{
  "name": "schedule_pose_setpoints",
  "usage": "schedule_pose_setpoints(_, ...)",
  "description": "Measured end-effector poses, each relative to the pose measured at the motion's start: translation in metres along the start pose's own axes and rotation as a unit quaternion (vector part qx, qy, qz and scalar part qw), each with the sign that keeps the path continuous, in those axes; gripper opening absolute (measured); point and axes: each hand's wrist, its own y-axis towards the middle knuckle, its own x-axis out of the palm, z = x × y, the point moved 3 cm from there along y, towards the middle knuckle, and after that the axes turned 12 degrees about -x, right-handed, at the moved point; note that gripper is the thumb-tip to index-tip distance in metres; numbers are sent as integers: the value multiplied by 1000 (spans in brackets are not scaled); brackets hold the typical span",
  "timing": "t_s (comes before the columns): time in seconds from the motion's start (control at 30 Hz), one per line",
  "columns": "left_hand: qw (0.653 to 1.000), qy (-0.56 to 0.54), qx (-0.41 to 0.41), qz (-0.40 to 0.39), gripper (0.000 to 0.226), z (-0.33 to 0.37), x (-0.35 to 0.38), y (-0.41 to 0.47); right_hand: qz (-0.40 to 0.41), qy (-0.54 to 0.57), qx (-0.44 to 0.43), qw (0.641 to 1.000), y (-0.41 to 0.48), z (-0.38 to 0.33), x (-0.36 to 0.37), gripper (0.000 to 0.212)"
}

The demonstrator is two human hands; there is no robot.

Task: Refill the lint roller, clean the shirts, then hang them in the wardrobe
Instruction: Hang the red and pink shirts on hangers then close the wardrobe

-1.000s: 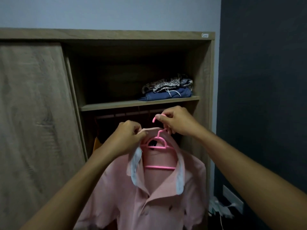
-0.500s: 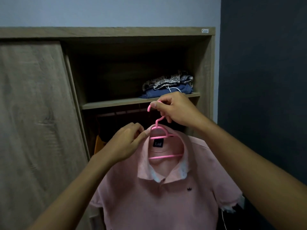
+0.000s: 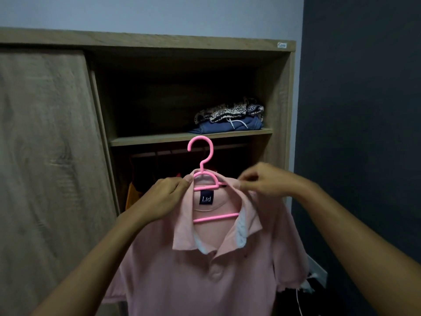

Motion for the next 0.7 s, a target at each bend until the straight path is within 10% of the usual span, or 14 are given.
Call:
schedule_pose_setpoints(0.37, 998, -26, -49, -35, 53, -7, 36, 11, -2, 43, 2, 999, -25, 22, 2, 40)
schedule_pose_setpoints(0.7, 999, -10, -42, 17, 36, -11, 98, 55, -67, -55, 178, 980, -61, 92, 5, 50)
